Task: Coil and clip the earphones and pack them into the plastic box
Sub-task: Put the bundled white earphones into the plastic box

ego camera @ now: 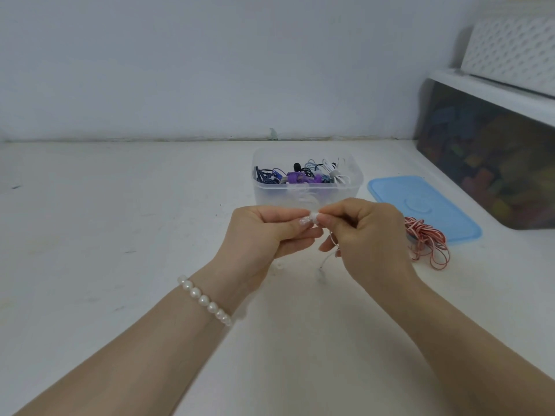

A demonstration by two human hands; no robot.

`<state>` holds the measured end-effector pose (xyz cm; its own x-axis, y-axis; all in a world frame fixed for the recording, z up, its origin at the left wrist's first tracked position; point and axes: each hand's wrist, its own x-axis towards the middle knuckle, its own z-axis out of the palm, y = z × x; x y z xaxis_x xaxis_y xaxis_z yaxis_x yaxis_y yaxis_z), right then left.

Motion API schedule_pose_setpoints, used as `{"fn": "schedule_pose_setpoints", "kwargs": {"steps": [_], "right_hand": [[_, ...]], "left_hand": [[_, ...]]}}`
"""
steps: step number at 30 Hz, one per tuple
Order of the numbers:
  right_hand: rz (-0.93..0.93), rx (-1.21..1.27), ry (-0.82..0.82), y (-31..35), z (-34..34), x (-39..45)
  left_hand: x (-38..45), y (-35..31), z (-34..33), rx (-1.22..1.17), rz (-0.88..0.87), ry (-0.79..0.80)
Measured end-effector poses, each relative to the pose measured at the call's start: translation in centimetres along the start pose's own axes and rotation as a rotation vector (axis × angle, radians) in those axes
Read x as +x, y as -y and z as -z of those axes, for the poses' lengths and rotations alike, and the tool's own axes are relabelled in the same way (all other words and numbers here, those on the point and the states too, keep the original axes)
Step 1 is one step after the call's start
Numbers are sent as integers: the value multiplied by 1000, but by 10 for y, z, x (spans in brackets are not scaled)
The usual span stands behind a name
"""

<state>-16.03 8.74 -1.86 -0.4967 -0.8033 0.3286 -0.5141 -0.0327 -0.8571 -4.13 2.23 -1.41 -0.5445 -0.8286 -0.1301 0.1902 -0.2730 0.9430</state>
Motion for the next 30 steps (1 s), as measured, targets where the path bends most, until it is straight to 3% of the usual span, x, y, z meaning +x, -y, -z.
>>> {"fn": "schedule_pose_setpoints", "kwargs": {"steps": [6,11,18,30], "right_hand": [[13,-27,38,0,2,3],[-145,353,143,6,11,7],[-293,583,296,10,11,5],[-401,739,293,14,6,3]], "left_hand": [[3,-1,2,13,-12,-2],[6,-15,11,50,16,75],[7,-15,14,58,63,162],[9,-14,14,117,-46,163]]}}
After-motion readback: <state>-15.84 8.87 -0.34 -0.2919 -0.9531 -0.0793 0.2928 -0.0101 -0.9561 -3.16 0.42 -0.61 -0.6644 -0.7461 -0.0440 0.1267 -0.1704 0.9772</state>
